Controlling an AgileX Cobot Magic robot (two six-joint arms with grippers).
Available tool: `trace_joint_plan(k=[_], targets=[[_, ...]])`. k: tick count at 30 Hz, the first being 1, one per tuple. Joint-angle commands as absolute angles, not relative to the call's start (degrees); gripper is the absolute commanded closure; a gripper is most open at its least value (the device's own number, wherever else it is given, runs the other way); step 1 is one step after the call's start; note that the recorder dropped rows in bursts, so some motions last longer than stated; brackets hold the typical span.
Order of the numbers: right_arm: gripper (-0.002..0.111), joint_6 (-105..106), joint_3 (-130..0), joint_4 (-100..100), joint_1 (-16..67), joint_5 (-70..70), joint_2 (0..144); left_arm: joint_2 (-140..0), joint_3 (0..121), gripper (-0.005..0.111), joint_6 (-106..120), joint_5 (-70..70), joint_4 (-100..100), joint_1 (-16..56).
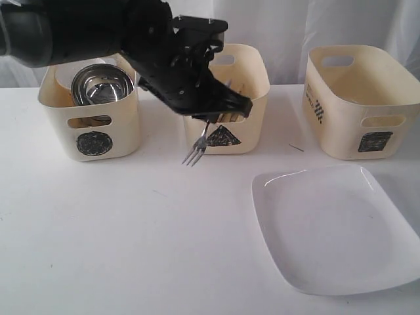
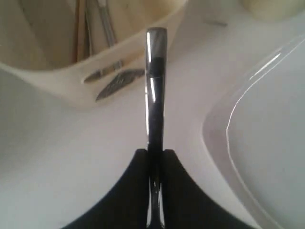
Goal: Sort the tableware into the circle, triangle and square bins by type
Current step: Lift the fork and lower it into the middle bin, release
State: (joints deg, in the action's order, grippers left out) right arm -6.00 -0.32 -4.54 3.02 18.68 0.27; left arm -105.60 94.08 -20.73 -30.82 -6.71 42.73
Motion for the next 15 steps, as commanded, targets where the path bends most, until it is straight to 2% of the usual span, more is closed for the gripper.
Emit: trace_joint_plan(k=[1,15], targets=[[0.108,-6.3,0.0,-4.5,2.9,18.1,0.0,-105.0,97.3,0.107,-17.3,-25.7,-6.9,43.4],[0.108,-6.3,0.0,-4.5,2.9,18.1,0.0,-115.5,110.2,0.107,-16.3,-16.9,-12.9,41.8]])
